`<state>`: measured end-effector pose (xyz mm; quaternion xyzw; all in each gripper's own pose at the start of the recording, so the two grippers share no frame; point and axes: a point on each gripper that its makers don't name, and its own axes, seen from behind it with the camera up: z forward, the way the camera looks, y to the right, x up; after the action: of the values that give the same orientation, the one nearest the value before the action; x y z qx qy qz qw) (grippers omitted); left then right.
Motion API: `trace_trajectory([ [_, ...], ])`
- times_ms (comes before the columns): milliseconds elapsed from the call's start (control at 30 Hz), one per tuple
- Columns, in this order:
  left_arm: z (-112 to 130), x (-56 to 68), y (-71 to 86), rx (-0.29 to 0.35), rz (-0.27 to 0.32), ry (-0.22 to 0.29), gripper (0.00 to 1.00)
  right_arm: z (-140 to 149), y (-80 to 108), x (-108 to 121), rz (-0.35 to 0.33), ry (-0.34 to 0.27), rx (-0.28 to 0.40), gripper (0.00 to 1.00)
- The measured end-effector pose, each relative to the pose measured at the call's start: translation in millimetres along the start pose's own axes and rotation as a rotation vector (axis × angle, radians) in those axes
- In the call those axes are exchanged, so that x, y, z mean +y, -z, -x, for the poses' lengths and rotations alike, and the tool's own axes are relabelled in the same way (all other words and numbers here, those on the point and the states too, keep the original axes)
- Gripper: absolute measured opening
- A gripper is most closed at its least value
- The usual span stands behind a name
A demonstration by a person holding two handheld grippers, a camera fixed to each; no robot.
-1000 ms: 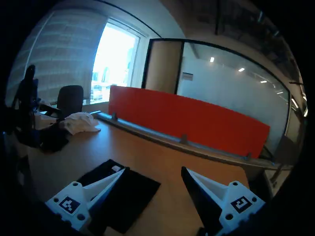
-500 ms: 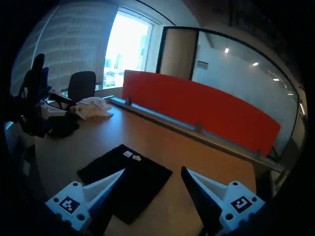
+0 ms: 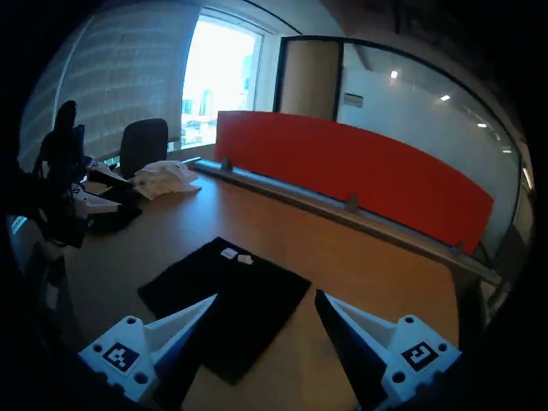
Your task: Fold towel
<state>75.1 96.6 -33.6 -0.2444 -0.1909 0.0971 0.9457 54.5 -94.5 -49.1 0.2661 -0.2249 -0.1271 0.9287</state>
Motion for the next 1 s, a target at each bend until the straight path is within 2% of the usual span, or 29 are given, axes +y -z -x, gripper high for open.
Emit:
trace_trajectory([
  [200, 19, 5.5, -7.8, -0.030, 0.001, -0.005, 0.93, 21, -6.0, -5, -0.010, 0.003, -0.029, 1.00],
  [667, 67, 32.7, -26.7, -0.110, 0.060, -0.009, 0.93, 71, -23.1, -22, -0.039, 0.008, -0.098, 1.00],
  [1000, 99, 42.7, -38.2, -0.170, 0.087, -0.015, 0.93, 104, -34.2, -30, -0.054, 0.008, -0.146, 1.00],
])
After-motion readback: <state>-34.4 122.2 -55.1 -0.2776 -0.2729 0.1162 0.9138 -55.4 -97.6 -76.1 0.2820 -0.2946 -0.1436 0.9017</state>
